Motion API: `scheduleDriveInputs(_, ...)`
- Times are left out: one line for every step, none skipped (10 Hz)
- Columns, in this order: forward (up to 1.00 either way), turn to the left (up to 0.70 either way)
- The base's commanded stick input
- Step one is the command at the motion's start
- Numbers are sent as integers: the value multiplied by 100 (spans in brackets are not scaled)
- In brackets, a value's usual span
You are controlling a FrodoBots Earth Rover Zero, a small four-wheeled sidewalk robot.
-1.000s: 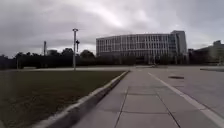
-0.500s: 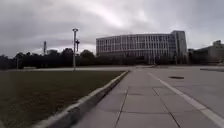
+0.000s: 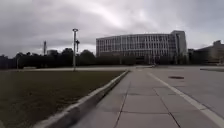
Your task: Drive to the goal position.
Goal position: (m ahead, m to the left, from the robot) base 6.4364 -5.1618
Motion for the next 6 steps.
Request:
scheduleDriveInputs(-1,0)
scheduleDriveInputs(0,0)
scheduleDriveInputs(5,0)
scheduleDriveInputs(13,0)
scheduleDriveInputs(70,0)
scheduleDriveInputs(70,-2)
